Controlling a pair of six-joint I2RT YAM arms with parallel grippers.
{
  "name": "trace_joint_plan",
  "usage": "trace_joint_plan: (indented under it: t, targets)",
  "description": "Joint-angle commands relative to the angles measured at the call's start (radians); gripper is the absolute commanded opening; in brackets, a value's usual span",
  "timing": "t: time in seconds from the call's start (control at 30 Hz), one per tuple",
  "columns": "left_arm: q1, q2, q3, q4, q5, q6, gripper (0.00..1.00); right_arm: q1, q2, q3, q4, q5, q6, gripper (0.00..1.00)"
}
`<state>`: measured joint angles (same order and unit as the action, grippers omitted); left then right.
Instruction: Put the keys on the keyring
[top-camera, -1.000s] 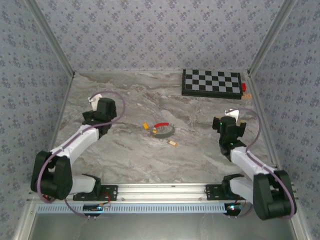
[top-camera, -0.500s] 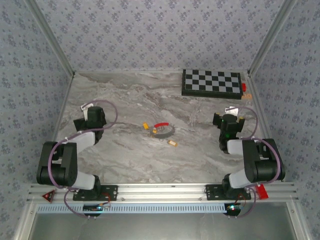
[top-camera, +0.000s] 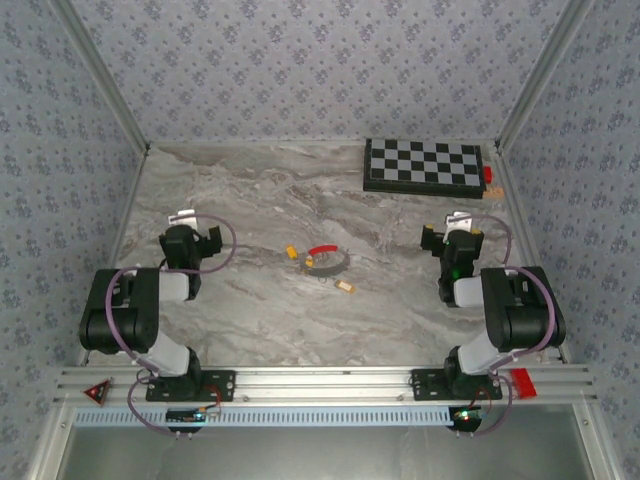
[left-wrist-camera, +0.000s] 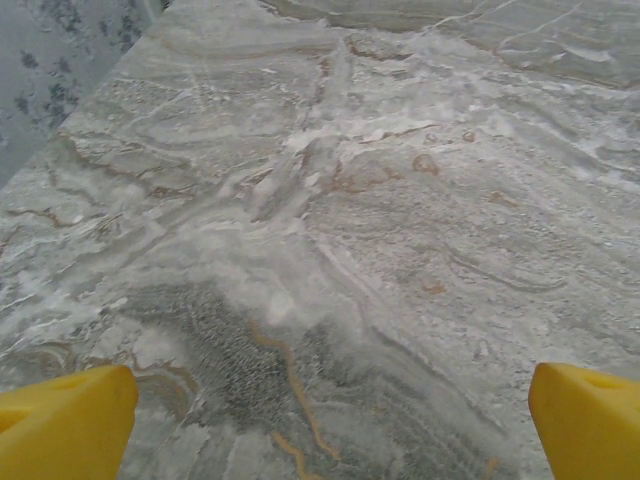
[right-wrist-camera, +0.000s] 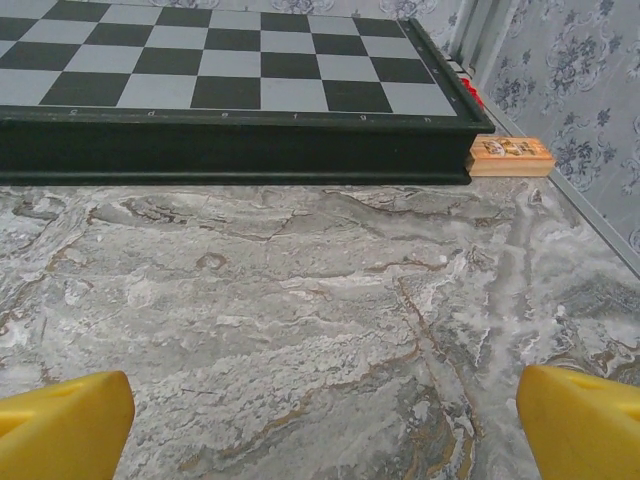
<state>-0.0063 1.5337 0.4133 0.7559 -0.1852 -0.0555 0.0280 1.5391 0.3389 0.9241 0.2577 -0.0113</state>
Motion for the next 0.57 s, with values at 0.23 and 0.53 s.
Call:
trace_joint_plan:
  t: [0.23,0.53]
  targets:
    - [0.006,0.002,-0.004,0.065,0.065,0.019,1.0,-0.007,0.0,0.016,-0.011,0.031,0.016,1.0]
    - [0.005,0.002,-0.004,0.065,0.067,0.021,1.0,-0.007,-0.001,0.017,-0.011,0.031,0.016,1.0]
